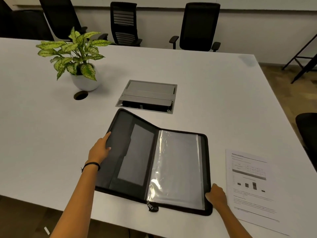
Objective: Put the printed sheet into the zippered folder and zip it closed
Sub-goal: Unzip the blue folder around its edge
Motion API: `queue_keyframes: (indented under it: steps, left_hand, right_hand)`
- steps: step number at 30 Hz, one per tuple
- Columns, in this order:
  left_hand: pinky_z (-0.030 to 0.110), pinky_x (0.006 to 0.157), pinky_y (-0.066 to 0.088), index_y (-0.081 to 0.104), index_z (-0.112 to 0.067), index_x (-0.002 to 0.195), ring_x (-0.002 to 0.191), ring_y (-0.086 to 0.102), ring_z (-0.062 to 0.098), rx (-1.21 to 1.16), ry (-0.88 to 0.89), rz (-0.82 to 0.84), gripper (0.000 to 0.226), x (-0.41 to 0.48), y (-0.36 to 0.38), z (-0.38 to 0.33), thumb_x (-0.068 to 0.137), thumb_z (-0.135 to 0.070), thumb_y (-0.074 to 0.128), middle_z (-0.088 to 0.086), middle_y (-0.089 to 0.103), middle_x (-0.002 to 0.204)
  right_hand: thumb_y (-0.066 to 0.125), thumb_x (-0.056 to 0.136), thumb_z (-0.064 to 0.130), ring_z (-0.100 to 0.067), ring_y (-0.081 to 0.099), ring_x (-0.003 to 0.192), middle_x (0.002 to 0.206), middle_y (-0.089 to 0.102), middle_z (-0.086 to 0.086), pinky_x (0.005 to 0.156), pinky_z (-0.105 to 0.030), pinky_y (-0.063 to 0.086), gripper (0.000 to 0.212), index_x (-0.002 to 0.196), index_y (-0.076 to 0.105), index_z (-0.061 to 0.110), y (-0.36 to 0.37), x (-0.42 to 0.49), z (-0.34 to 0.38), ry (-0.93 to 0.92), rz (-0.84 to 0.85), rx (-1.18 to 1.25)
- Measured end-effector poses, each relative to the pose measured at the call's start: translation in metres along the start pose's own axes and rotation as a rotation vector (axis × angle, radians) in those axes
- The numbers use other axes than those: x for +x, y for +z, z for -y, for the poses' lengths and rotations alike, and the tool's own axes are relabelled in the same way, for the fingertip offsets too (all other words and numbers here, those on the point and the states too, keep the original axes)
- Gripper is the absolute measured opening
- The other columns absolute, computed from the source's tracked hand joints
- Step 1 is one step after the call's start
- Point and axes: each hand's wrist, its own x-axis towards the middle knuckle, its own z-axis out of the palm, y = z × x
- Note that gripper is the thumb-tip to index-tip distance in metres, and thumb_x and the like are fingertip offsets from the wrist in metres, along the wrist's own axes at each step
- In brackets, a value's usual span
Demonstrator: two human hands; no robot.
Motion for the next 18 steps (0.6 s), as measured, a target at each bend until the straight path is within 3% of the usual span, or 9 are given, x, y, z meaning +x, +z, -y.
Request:
queue_keyframes:
  steps: [7,11,18]
  left_hand:
    - [0.050,0.103,0.041,0.015,-0.015,0.150,0.123,0.045,0.041,0.030,-0.093,0.046,0.067,0.012,0.033,0.017,0.094,-0.007,0.051,0.024,0.036,0.143]
    - [0.054,0.111,0.031,0.005,-0.014,0.150,0.138,0.026,0.042,0.118,-0.149,0.086,0.073,0.016,0.053,0.025,0.094,-0.019,0.052,0.022,0.006,0.157]
    - [0.056,0.116,0.013,-0.001,-0.020,0.150,0.145,0.001,0.038,0.189,-0.222,0.196,0.073,0.026,0.082,0.038,0.096,-0.041,0.044,0.019,-0.009,0.158]
  right_hand:
    - [0.056,0.085,0.011,-0.016,0.054,0.069,0.075,0.053,-0.003,0.065,-0.027,0.051,0.008,0.088,0.048,0.010,-0.002,-0.002,-0.007,0.064,-0.001,0.007]
    - [0.056,0.087,0.016,-0.014,0.054,0.072,0.080,0.054,-0.003,0.069,-0.022,0.048,0.012,0.084,0.045,0.013,-0.002,-0.001,-0.007,0.074,-0.016,-0.022]
    - [0.055,0.089,0.019,-0.012,0.053,0.073,0.080,0.052,-0.001,0.067,-0.019,0.044,0.011,0.088,0.045,0.014,0.001,0.001,-0.006,0.083,-0.032,-0.047]
